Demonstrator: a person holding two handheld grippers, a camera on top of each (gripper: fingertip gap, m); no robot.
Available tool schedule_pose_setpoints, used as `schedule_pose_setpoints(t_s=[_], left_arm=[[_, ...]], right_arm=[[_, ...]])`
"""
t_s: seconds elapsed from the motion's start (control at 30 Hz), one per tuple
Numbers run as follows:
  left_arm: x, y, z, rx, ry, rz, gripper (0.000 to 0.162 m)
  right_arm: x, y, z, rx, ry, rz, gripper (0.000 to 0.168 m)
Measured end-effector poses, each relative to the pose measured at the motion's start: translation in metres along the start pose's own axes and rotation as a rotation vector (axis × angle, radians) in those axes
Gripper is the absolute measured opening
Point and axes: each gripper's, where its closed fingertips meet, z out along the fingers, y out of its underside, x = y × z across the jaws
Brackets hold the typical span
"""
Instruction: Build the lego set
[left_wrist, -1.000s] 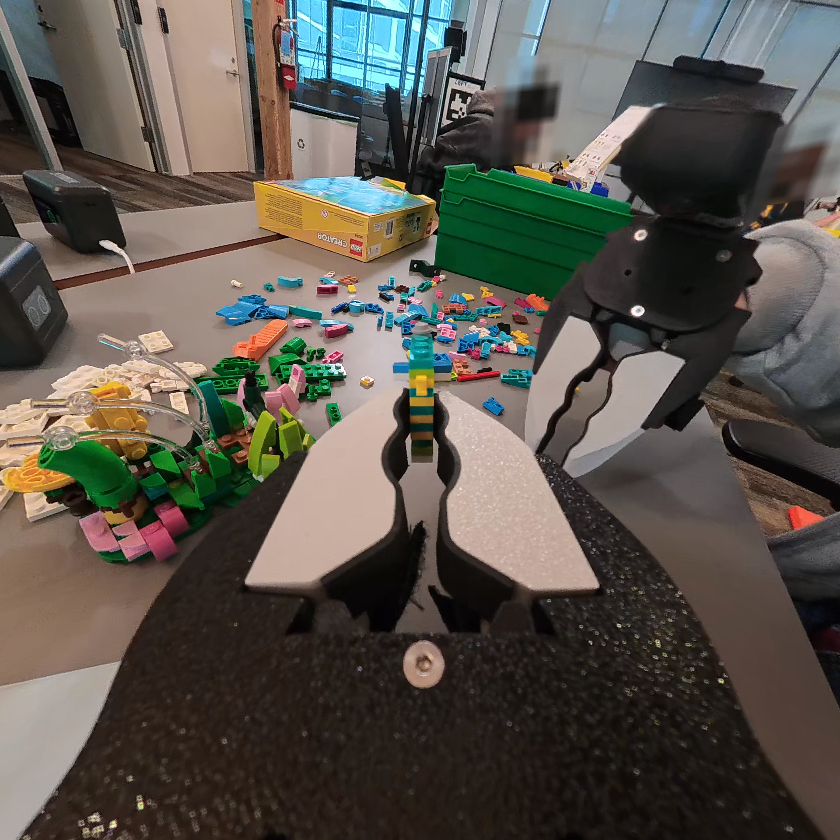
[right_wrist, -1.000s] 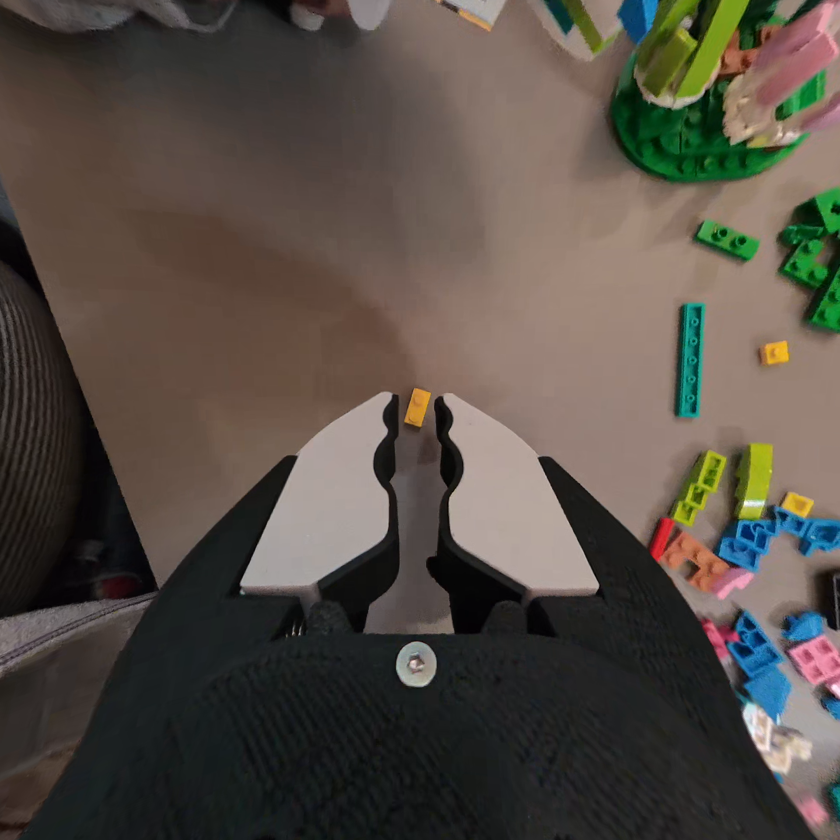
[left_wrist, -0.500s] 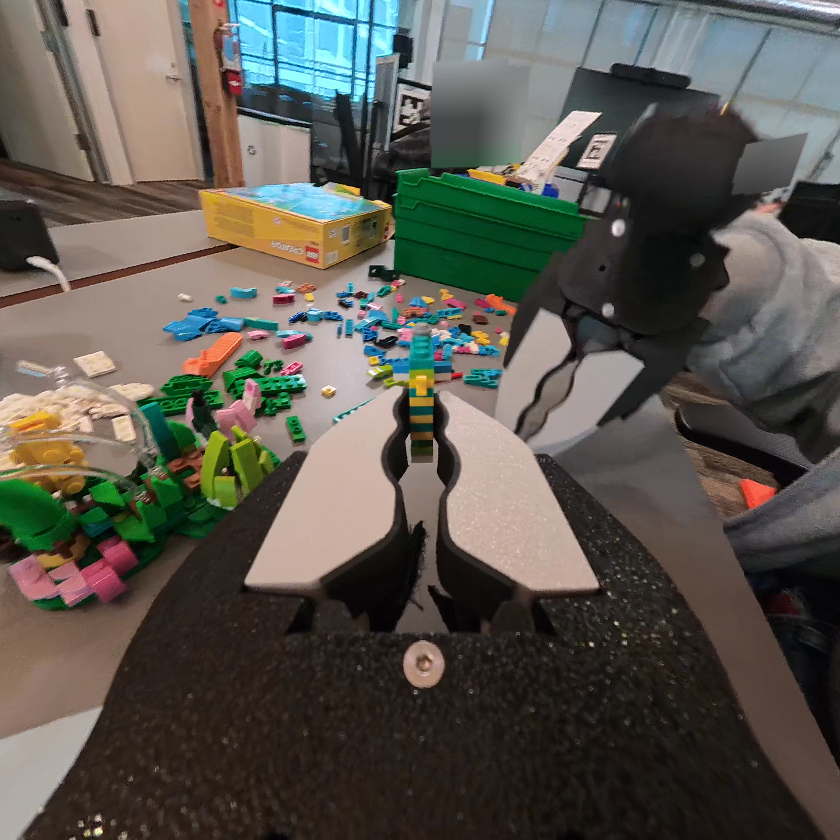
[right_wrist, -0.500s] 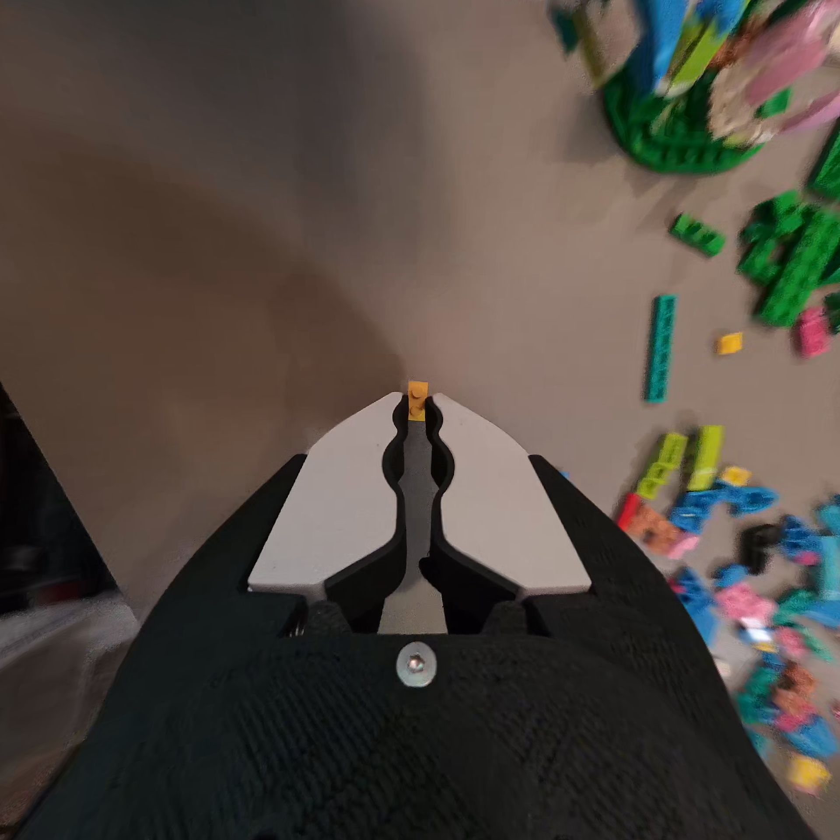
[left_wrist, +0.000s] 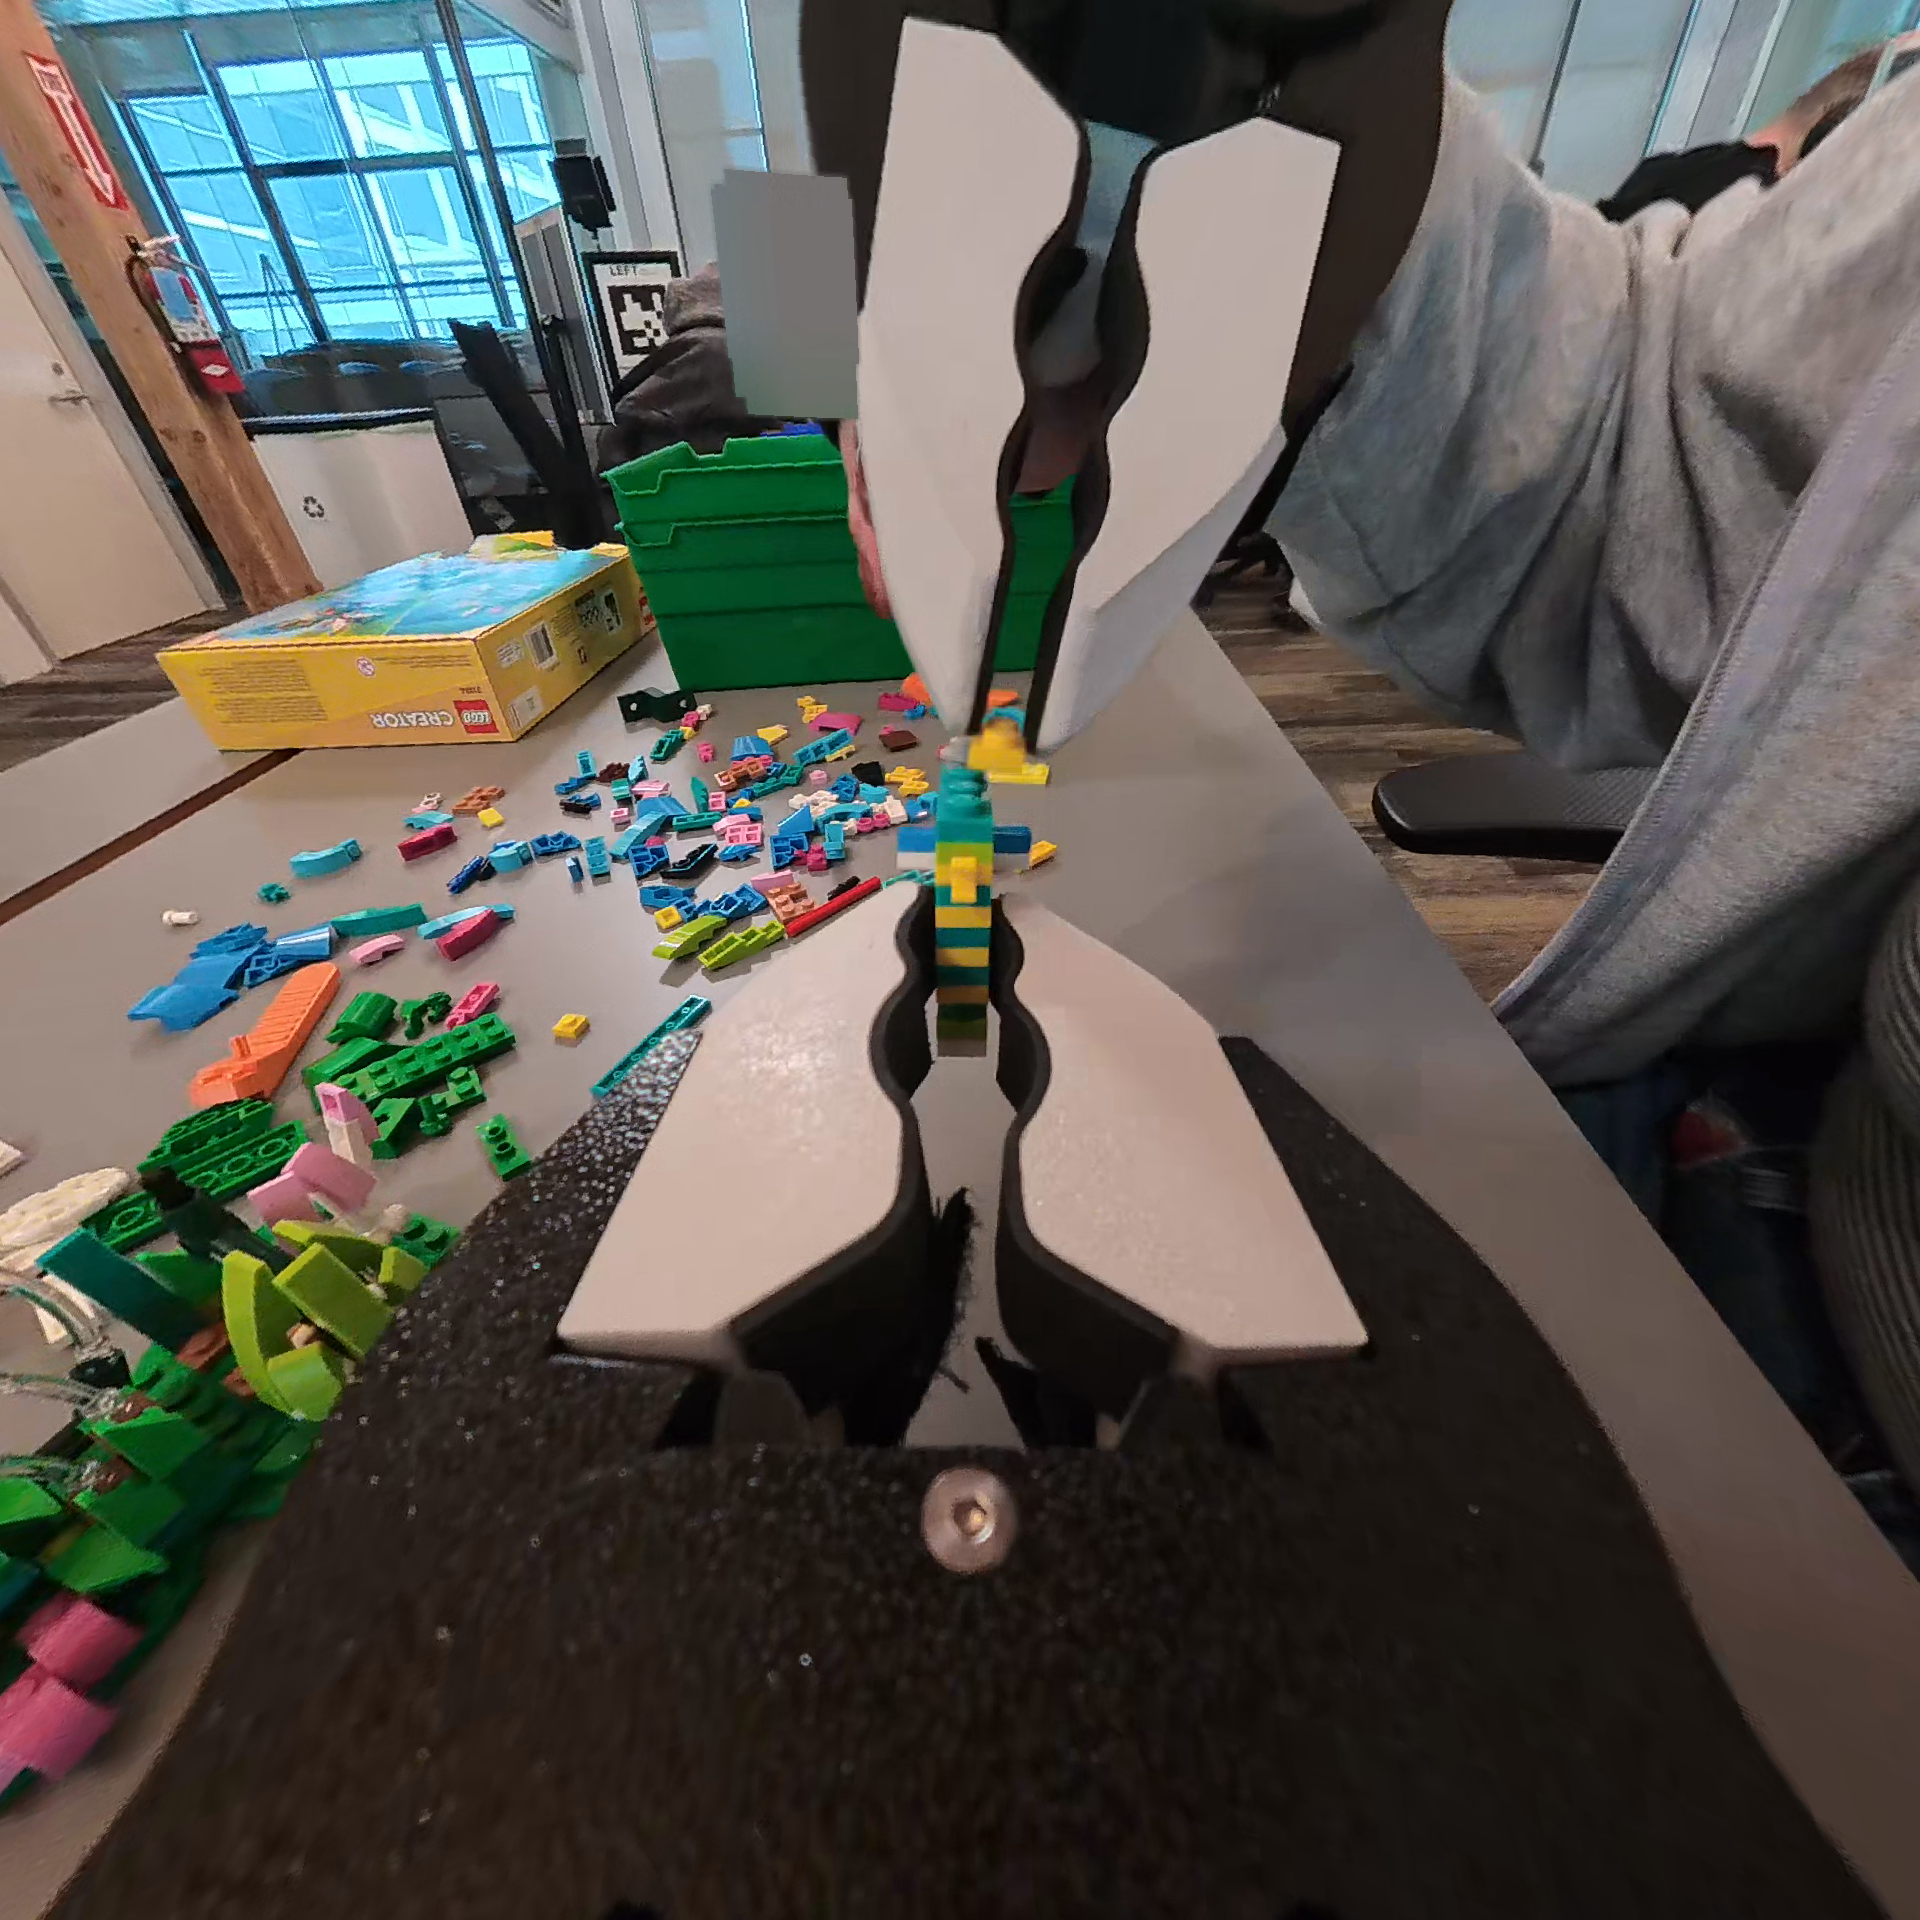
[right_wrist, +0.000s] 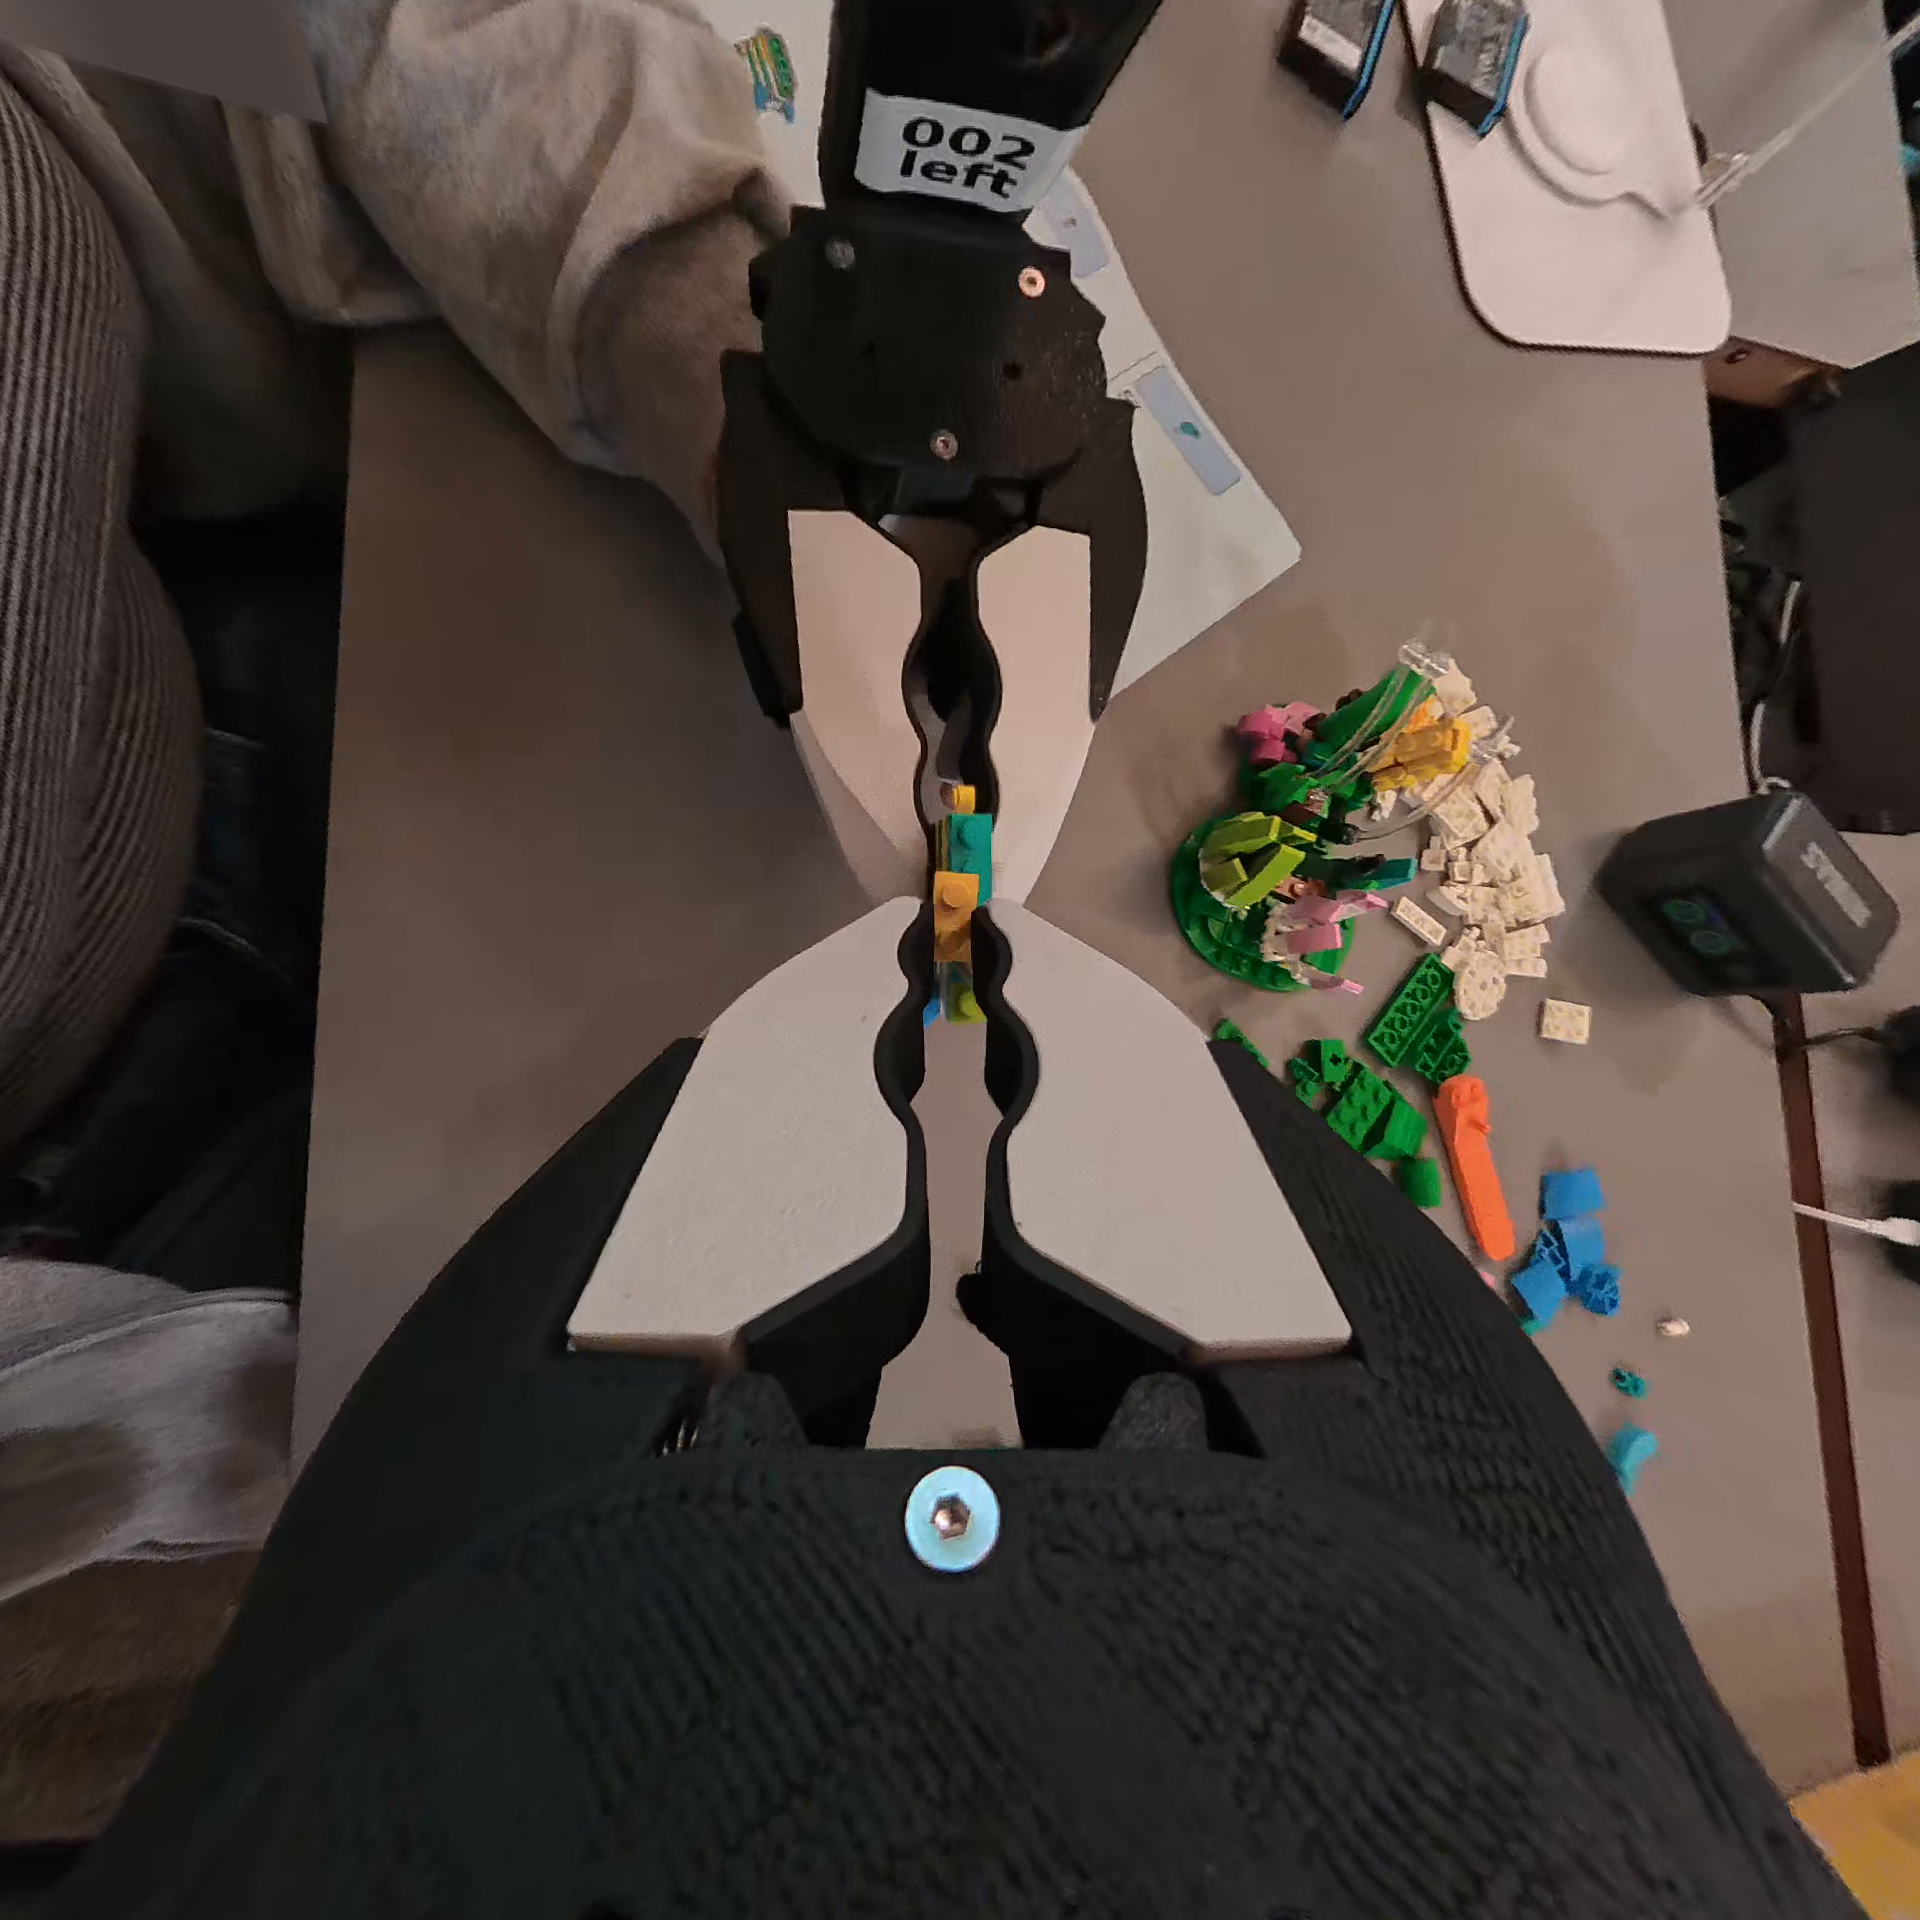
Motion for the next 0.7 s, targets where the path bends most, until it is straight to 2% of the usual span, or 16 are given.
schedule_pose_setpoints(t_s=[0.4, 0.7], left_arm=[[0.0038, 0.0032, 0.0019, -0.031, 0.000, 0.067, 0.008], [0.0074, 0.0057, 0.0038, -0.042, 0.021, 0.070, 0.008]], right_arm=[[-0.0022, 0.0024, 0.0036, -0.033, -0.062, 0.028, 0.006], [-0.0059, 0.0054, 0.0040, -0.074, -0.072, -0.057, 0.006]])
